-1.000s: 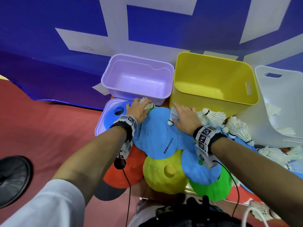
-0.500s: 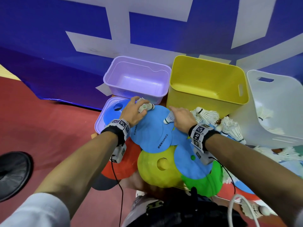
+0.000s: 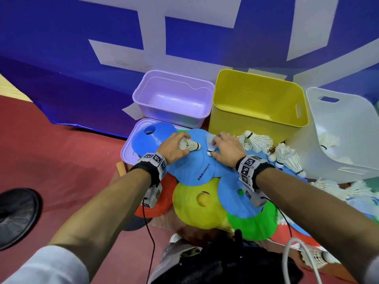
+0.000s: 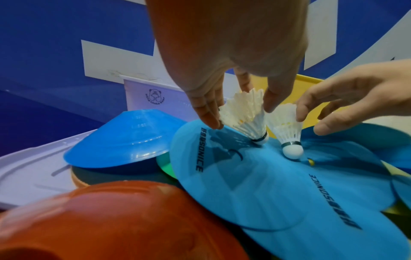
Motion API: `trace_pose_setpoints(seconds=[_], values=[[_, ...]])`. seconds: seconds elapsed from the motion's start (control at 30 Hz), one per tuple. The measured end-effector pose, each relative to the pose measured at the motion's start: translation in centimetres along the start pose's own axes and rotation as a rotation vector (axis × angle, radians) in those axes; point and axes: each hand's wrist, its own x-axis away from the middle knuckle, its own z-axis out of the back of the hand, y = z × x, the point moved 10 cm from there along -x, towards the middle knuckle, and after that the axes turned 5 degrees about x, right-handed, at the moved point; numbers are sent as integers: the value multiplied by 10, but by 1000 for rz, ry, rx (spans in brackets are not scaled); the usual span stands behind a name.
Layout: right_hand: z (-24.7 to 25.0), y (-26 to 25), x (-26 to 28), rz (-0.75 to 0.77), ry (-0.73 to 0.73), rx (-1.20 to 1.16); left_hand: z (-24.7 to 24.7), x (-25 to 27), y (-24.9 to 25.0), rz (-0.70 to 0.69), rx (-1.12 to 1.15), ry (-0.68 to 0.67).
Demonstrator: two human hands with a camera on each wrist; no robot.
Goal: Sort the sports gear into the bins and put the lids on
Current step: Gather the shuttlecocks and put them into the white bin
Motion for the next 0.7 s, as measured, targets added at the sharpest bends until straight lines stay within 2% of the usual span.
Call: trace_pose_setpoints(seconds=[0.23,0.57,0.7], values=[[-10,1,4,-28,-106,159,-4,4,-8,31,16,4],[-7,3,-4,-67,-71,357,3,8,-11,4,45,10],[-3,3,-3,-80,2,334,10,9,-15,1,55,18]])
